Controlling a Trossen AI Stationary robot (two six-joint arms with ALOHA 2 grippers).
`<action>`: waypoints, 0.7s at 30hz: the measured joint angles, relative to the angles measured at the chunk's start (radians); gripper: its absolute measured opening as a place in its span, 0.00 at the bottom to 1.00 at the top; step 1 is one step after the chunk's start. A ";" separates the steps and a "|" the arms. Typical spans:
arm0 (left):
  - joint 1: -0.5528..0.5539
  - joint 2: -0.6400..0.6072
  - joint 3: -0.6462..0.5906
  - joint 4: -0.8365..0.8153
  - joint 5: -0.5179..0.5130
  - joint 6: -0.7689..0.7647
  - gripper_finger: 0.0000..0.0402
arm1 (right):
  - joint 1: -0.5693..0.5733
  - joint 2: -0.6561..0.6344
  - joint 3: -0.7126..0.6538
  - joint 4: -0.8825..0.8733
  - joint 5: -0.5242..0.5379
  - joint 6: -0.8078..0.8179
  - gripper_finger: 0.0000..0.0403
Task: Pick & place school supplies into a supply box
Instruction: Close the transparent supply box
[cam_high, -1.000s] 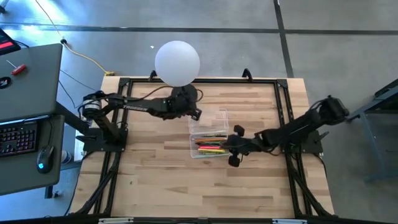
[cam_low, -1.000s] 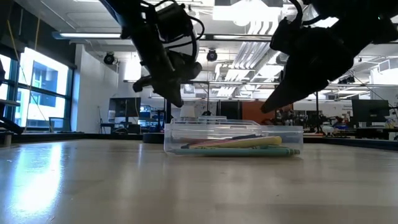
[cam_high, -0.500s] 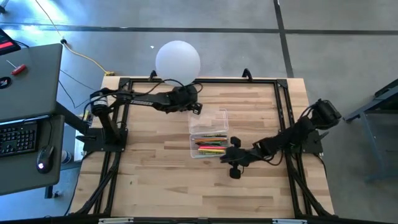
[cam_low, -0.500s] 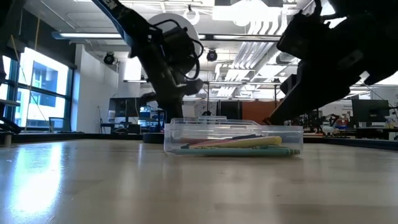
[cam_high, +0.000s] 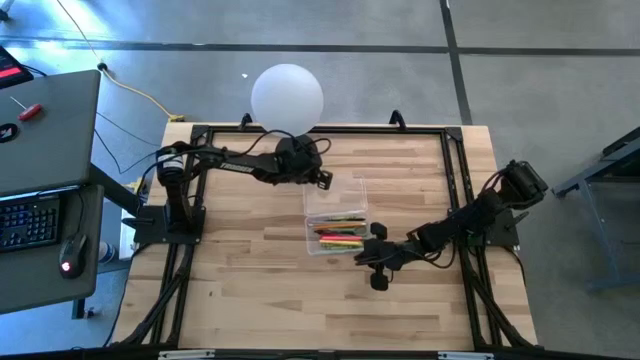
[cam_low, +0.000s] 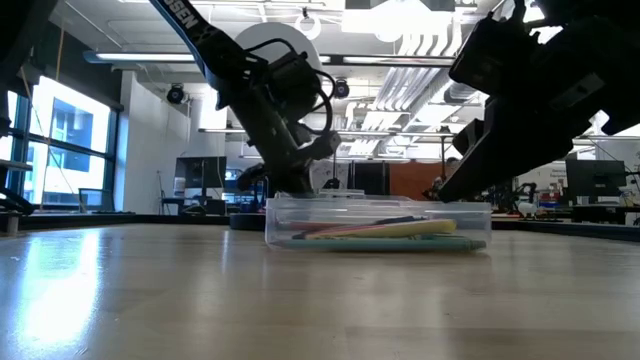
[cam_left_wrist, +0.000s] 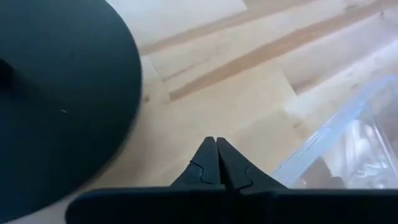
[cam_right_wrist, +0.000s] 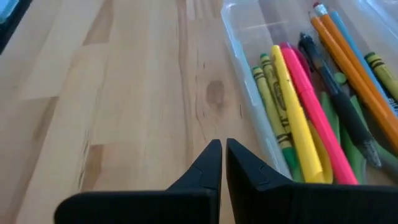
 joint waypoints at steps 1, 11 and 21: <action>-0.003 0.000 0.000 0.000 0.006 0.000 0.04 | 0.000 0.004 0.000 0.000 0.000 0.000 0.00; -0.078 -0.004 0.000 0.068 0.008 0.009 0.02 | 0.001 0.063 0.000 -0.015 -0.004 0.038 0.00; -0.137 -0.006 0.053 0.100 0.040 0.032 0.07 | 0.002 0.063 0.000 -0.027 0.003 0.057 0.00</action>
